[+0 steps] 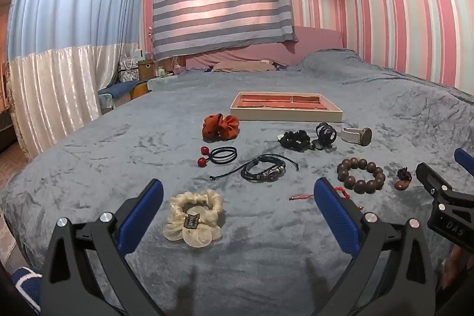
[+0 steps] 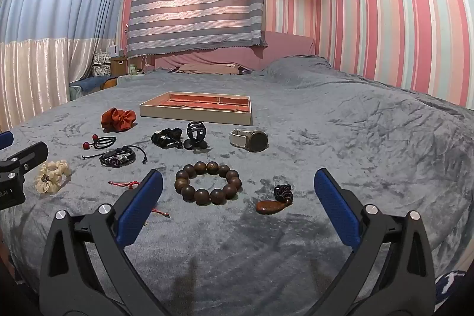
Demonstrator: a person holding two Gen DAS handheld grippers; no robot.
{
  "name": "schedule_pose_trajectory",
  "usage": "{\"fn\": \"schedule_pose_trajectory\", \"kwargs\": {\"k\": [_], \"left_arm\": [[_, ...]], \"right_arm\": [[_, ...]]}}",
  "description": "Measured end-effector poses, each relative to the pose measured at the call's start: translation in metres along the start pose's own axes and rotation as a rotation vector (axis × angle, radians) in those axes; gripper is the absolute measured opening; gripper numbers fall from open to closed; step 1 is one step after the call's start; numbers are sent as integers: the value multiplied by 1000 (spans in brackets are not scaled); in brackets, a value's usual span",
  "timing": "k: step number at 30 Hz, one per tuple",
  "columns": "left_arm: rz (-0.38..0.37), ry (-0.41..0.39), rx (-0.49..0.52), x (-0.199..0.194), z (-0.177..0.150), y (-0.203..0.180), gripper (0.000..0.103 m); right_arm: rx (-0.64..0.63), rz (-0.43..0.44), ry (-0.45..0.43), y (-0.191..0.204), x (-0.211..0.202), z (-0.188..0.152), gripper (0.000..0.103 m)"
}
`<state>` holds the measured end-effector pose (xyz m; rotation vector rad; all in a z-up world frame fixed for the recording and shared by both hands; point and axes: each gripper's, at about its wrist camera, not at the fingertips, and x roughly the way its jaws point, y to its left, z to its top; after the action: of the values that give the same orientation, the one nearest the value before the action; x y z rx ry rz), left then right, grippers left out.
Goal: Organize jewelry
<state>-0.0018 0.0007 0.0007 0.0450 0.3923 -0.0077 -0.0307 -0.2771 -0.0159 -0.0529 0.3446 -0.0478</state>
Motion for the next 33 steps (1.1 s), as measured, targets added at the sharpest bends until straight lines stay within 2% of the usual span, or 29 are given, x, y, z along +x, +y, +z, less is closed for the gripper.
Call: {"fn": "schedule_pose_trajectory", "kwargs": {"k": [11, 33], "left_arm": [[-5, -1, 8, -3, 8, -3, 99], [-6, -4, 9, -2, 2, -5, 99]], "right_arm": [[0, 1, -1, 1, 0, 0, 99], [0, -1, 1, 0, 0, 1, 99]]}}
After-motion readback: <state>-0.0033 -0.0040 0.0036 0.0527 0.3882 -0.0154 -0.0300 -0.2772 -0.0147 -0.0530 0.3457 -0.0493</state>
